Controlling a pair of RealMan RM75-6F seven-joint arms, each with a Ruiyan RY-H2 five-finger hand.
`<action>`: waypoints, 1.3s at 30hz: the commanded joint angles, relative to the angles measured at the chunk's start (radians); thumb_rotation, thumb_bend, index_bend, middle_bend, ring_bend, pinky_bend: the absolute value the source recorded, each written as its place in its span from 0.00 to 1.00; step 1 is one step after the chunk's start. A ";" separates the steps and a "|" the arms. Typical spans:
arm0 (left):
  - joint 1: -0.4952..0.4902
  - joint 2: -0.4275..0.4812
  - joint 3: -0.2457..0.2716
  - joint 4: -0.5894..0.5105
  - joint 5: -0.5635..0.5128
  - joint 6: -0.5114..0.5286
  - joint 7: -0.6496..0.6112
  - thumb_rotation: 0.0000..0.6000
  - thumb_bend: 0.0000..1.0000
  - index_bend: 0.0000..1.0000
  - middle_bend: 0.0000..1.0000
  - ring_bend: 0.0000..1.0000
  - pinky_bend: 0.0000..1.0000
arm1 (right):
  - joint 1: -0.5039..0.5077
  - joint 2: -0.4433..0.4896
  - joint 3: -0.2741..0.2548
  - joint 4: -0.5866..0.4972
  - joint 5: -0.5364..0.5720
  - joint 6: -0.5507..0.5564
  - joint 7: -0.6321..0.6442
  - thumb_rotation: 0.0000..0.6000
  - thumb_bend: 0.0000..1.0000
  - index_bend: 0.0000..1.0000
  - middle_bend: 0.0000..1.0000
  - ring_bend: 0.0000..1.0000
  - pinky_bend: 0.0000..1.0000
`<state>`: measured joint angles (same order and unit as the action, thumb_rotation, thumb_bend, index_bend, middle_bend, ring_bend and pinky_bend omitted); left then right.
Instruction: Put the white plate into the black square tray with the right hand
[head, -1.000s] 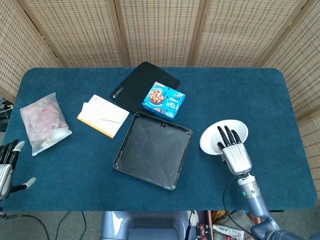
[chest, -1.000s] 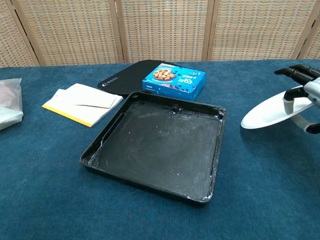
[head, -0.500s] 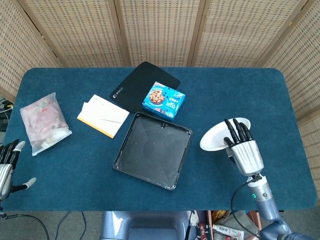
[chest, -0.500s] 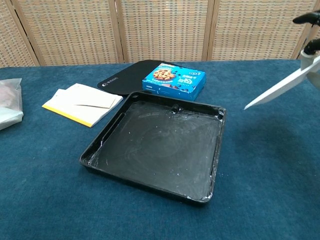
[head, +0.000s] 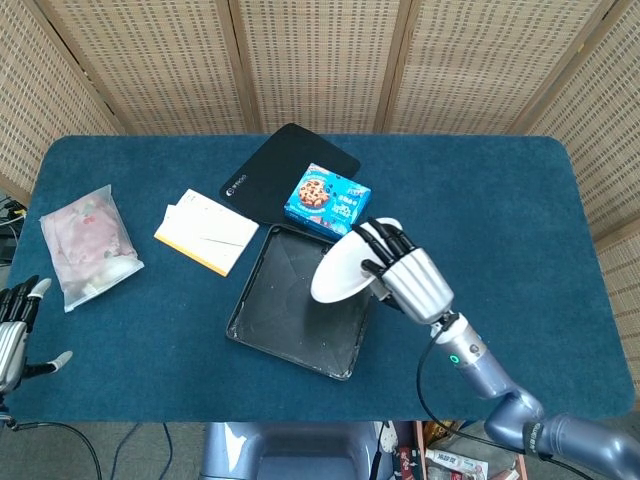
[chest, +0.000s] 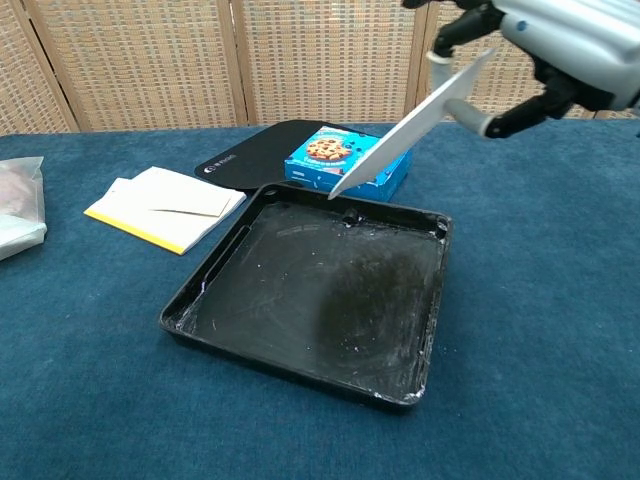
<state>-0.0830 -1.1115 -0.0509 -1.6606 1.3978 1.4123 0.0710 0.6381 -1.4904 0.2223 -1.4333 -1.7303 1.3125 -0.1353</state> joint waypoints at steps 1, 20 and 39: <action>-0.011 -0.005 -0.007 0.005 -0.024 -0.023 0.007 1.00 0.00 0.00 0.00 0.00 0.00 | 0.083 -0.040 0.010 0.041 -0.025 -0.064 0.070 1.00 0.49 0.70 0.08 0.00 0.19; -0.049 -0.021 -0.040 0.028 -0.142 -0.099 0.042 1.00 0.00 0.00 0.00 0.00 0.00 | 0.264 -0.248 -0.026 0.278 -0.009 -0.189 0.084 1.00 0.49 0.70 0.10 0.00 0.19; -0.055 -0.028 -0.037 0.028 -0.155 -0.100 0.059 1.00 0.00 0.00 0.00 0.00 0.00 | 0.270 -0.053 -0.128 0.147 0.000 -0.299 -0.110 1.00 0.00 0.00 0.00 0.00 0.01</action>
<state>-0.1383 -1.1396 -0.0879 -1.6325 1.2425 1.3120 0.1301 0.9173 -1.5833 0.1061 -1.2442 -1.7368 1.0293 -0.2006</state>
